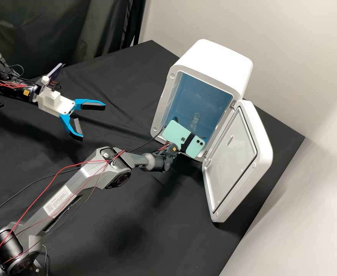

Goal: Take the flask out of the incubator

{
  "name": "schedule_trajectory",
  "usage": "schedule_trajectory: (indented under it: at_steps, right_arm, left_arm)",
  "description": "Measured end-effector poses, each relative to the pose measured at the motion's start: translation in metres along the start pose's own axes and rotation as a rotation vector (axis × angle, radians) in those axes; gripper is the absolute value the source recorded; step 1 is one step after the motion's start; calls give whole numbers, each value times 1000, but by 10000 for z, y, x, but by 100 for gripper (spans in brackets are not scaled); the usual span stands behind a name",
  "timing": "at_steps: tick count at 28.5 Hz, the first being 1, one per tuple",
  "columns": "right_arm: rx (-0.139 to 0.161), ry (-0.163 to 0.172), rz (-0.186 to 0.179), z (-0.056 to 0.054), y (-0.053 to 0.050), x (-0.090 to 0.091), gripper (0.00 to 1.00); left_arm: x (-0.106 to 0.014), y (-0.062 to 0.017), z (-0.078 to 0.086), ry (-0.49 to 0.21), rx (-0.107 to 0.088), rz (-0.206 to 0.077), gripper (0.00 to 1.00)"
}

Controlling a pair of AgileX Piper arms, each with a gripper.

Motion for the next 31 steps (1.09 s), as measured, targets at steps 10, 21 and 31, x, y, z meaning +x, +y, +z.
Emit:
schedule_trajectory:
  at_steps: [10, 21, 31]
  right_arm:
    - [1, -16, -5, 24, -13, 2, 100]
    - [1, -16, -5, 24, -13, 2, 100]
    - [1, -16, -5, 24, -13, 2, 100]
  left_arm:
    - [0, 0, 0, 0, 0, 0, 100]
    - [0, 0, 0, 0, 0, 0, 100]
    - [0, 0, 0, 0, 0, 0, 100]
